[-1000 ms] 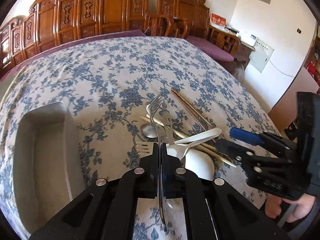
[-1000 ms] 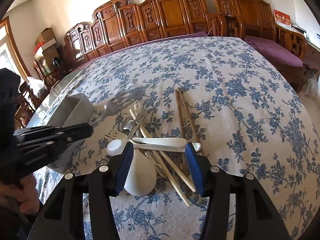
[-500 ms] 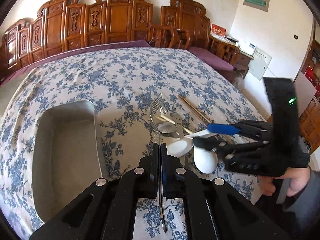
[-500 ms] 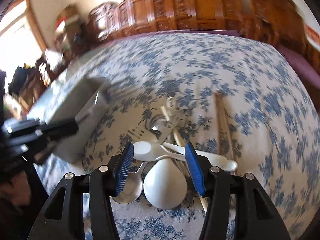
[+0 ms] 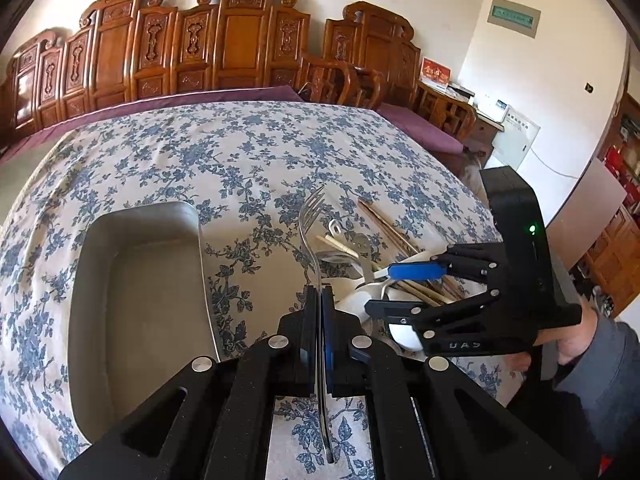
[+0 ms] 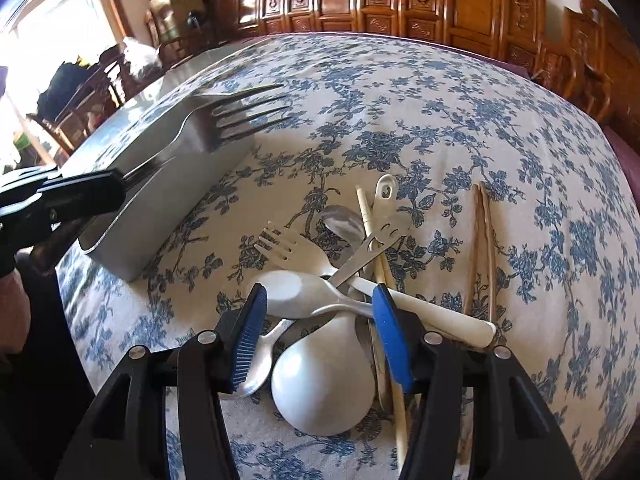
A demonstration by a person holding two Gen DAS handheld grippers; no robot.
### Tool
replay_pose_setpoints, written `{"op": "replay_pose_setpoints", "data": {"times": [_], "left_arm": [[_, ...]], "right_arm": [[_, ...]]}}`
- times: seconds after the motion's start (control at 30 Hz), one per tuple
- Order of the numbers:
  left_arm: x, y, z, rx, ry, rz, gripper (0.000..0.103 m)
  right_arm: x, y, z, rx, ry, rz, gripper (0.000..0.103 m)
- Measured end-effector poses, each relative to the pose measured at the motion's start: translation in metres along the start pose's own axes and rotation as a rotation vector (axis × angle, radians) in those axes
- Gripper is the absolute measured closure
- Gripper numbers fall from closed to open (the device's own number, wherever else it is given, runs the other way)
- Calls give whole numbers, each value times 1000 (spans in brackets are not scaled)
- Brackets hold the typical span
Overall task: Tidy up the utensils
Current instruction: 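Lift the metal fork with the left tool while the right tool reaches into the utensil pile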
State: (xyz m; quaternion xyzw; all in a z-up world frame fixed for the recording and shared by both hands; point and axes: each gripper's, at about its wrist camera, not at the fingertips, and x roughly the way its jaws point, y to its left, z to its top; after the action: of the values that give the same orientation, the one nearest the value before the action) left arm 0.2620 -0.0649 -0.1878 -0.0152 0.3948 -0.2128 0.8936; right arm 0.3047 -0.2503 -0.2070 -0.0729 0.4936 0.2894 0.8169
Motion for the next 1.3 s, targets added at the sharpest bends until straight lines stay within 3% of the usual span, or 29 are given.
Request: {"op": "replay_pose_setpoints", "data": {"times": [0.23,0.33,0.53,0.6,0.77,0.9,1.13,1.3], "left_arm": [[2,-2,0,7,3,-2,101],[0,-3,0,11,-7,1,101],[-8,0,0,2,-24,-1,101],[-9,1,2,1,-28,-3,101],[-15,5,7,-9,-45,-5,101],[-18,8,8,-20,-50,-5,101],[-25,9,9,-23,-62,-2,101],[-30,11,9,-28,-70,4,101]], "right_arm": [[9,11,10,-117,61,10,28],[14,16,15,-174,93,2,26],[31,31,19,-334,191,-109,25],[33,28,21,-321,191,-104,23],[27,22,24,-271,168,-110,50],[21,18,25,-228,149,-86,63],[9,17,27,-201,123,-86,101],[1,20,23,-200,118,-78,103]]}}
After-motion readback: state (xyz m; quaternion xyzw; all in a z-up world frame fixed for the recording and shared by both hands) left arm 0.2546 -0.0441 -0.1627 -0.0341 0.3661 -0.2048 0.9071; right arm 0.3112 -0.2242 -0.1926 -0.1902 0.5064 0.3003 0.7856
